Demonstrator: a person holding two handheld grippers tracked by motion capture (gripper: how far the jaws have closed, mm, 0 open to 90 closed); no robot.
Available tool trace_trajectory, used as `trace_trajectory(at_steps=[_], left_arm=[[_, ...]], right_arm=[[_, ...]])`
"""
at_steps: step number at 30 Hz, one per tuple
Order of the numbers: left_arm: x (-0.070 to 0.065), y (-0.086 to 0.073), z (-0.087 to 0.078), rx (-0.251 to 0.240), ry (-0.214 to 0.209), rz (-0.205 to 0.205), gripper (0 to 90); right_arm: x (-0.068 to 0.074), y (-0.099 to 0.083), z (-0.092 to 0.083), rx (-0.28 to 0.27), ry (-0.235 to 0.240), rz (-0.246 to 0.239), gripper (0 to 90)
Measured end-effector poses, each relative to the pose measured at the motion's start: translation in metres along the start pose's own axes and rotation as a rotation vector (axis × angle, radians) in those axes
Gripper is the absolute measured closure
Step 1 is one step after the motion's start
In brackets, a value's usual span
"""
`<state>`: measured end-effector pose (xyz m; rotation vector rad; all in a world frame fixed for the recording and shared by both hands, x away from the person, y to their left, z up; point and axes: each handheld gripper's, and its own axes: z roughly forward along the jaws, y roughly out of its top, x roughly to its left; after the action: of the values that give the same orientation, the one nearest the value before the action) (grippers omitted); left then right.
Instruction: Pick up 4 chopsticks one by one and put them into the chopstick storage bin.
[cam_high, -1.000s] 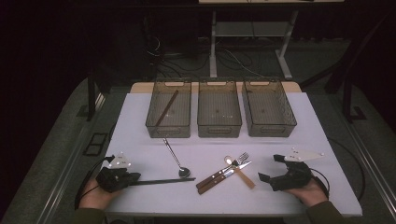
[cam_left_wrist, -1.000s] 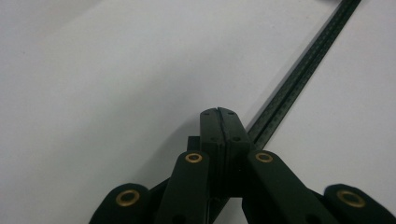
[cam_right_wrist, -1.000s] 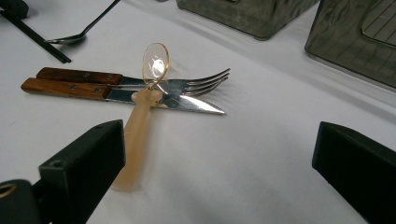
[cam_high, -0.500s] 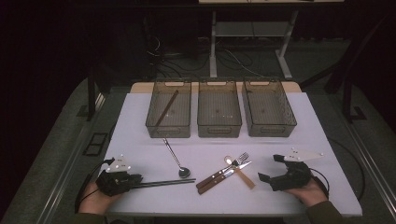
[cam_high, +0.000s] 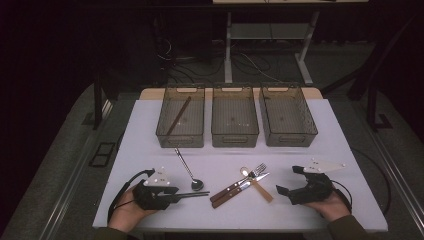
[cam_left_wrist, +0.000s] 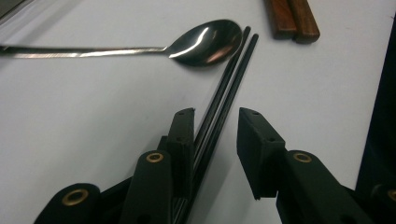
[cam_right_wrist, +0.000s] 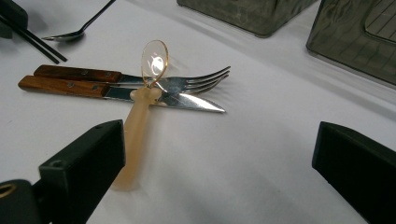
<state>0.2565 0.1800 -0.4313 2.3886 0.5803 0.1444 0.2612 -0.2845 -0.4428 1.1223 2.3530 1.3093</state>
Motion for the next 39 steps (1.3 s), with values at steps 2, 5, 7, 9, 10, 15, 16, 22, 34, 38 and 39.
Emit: trace_trajectory(at_steps=[2, 5, 7, 9, 10, 15, 16, 22, 34, 38, 39], left_arm=[[-0.001, 0.005, 0.006, 0.011, -0.004, 0.018, 66.1], [-0.003, 0.009, 0.011, 0.023, 0.001, 0.033, 68.8], [-0.004, 0.010, 0.015, 0.044, 0.010, 0.054, 72.5], [-0.004, 0.011, 0.015, 0.043, 0.009, 0.063, 75.7], [-0.005, 0.012, 0.015, 0.044, 0.010, 0.062, 76.6], [-0.006, 0.015, 0.017, 0.034, 0.006, 0.036, 78.8], [-0.006, 0.016, 0.017, 0.030, 0.004, 0.029, 79.4], [-0.007, 0.017, 0.020, 0.037, 0.000, 0.039, 83.9], [-0.008, 0.014, 0.018, 0.034, 0.013, 0.061, 78.7], [-0.008, 0.012, 0.017, 0.032, 0.011, 0.061, 74.1], [-0.008, 0.012, 0.017, 0.031, 0.004, 0.058, 72.5]], right_arm=[[0.000, 0.000, 0.000, 0.000, -0.001, -0.001, 2.3], [0.000, 0.000, 0.000, 0.001, -0.001, -0.001, 2.3], [0.000, 0.000, 0.000, 0.000, 0.000, 0.000, 2.3], [0.000, 0.000, 0.000, 0.000, 0.000, -0.001, 2.3], [0.000, 0.000, 0.000, 0.000, 0.000, 0.000, 2.3], [0.000, 0.000, 0.000, 0.001, -0.001, -0.003, 2.3], [0.000, 0.000, 0.000, 0.001, -0.002, -0.003, 2.3], [0.000, 0.000, 0.000, -0.001, -0.001, -0.002, 2.3], [0.000, 0.000, -0.001, -0.006, -0.002, -0.003, 2.3], [0.000, 0.000, -0.001, -0.005, -0.002, -0.004, 2.3], [0.000, 0.000, -0.001, -0.007, -0.002, -0.004, 2.3]])
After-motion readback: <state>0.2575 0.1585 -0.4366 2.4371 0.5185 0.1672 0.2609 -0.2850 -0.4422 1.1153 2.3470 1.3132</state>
